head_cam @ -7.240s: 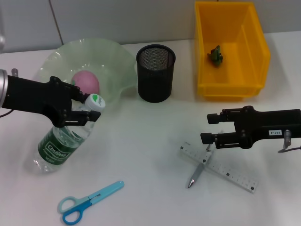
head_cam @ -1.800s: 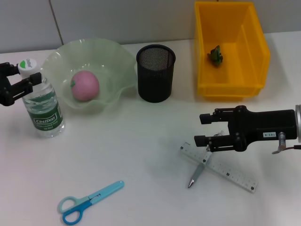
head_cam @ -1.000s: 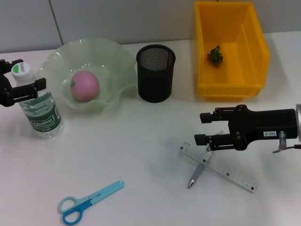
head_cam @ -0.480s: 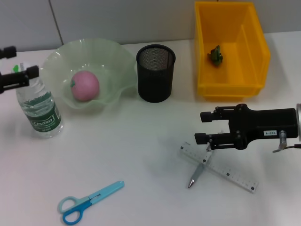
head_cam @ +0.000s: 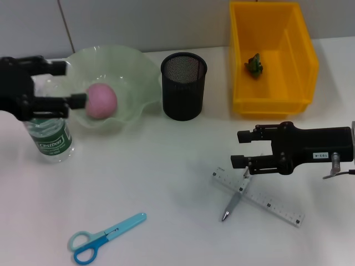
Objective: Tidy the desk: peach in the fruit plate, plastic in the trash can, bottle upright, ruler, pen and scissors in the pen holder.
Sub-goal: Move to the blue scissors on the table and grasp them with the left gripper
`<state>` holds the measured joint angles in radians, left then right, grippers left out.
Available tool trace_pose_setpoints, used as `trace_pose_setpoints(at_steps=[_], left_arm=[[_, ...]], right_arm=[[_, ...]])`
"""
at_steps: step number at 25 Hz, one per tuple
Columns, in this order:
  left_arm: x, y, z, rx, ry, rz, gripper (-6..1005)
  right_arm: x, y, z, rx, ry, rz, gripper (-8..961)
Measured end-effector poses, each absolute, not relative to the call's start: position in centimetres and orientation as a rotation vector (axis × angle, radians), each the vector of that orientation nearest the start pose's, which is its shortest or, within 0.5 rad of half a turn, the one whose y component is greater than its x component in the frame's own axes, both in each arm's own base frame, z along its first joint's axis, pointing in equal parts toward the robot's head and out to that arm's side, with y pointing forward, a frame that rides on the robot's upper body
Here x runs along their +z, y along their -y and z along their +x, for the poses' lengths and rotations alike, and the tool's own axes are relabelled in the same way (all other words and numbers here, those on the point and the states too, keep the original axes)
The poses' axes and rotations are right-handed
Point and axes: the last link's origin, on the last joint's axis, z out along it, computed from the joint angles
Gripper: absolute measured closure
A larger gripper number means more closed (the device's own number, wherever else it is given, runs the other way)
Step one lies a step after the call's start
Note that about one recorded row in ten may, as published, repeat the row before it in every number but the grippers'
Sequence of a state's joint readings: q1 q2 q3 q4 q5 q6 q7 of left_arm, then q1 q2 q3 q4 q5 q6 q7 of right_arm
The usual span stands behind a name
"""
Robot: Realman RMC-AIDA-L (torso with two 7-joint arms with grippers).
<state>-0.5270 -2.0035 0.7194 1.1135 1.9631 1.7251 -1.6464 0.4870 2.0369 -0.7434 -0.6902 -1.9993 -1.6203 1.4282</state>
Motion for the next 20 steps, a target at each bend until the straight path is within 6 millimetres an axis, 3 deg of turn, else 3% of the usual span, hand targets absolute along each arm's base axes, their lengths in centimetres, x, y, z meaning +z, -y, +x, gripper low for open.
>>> trace_pose_setpoints(at_steps=[9, 18, 19, 20], left_arm=[[7.5, -34.4, -19.8, -0.396, 0.403, -2.881, 150], [4.5, -33.7, -15.8, 0.069, 0.411, -2.950, 151], [3.5, -33.6, -14.9, 0.197, 0.452, -2.960, 151], [3.5, -33.6, -14.9, 0.197, 0.452, -2.960, 151]], right_arm=[[2.0, -31.8, 27.5, 0.645, -0.694, -2.783, 231], [2.4, -31.7, 27.9, 0.634, -0.701, -2.775, 231], [2.5, -31.7, 28.0, 0.632, -0.700, -2.774, 231], [2.5, -31.7, 28.0, 0.632, -0.700, -2.774, 232]])
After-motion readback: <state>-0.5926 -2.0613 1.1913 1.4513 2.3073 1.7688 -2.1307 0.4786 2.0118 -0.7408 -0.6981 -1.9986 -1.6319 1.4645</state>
